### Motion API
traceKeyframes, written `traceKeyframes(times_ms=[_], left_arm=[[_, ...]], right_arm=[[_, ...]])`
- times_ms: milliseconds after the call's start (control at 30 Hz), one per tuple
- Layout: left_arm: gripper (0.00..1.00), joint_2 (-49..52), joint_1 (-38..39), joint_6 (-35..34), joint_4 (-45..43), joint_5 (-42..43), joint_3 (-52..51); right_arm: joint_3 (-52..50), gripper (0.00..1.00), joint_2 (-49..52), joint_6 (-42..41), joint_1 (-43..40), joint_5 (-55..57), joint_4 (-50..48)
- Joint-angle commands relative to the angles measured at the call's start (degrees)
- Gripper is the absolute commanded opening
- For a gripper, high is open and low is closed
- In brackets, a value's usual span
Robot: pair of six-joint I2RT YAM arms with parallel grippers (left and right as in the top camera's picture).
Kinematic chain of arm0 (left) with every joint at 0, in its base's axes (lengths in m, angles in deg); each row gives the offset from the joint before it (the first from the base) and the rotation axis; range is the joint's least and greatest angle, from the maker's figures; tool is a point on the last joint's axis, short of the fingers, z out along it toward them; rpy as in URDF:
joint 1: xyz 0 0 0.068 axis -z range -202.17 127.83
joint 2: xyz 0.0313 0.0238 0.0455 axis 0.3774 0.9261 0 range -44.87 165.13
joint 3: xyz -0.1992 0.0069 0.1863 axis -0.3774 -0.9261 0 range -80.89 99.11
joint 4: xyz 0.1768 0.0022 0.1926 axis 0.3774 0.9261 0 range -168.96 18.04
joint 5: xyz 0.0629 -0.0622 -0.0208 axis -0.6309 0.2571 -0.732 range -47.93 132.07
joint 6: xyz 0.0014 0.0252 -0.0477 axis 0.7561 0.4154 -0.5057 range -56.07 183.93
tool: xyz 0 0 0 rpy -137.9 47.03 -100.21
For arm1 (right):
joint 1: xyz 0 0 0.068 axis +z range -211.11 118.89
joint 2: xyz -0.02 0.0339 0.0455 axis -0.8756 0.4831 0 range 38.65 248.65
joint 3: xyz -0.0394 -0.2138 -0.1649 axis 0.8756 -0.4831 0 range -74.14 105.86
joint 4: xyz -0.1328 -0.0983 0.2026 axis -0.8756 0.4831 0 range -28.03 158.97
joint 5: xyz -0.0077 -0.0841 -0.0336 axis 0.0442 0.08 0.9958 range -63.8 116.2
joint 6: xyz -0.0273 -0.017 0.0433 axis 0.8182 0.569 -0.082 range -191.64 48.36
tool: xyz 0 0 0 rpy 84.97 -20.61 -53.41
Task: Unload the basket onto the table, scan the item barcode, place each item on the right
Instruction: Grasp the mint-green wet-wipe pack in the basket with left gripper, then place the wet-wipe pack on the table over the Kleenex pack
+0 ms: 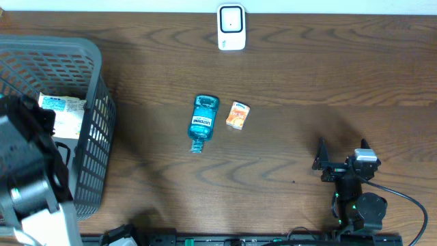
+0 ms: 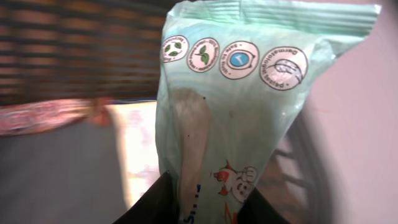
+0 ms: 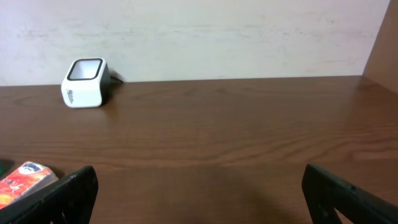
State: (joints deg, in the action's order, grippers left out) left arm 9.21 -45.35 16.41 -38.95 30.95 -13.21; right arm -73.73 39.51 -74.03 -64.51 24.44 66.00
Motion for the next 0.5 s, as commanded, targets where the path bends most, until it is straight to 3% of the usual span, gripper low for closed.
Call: traceKeyframes(times_ms=[0, 200, 467], left_arm=[[0.28, -3.7, 3.9, 1.9, -4.4, 9.5, 0.8], [0.28, -0.5, 18.5, 2.5, -16.6, 12.9, 0.8], [0.28, 18.5, 42.1, 9.1, -24.8, 12.9, 0.8]], right_arm=[[-0.1, 0.99, -0.2, -0.5, 0.2, -0.1, 0.2], [-0.1, 0.99, -0.2, -0.5, 0.2, -0.1, 0.2], [-0.1, 0.99, -0.2, -0.5, 0.2, -0.1, 0.2]])
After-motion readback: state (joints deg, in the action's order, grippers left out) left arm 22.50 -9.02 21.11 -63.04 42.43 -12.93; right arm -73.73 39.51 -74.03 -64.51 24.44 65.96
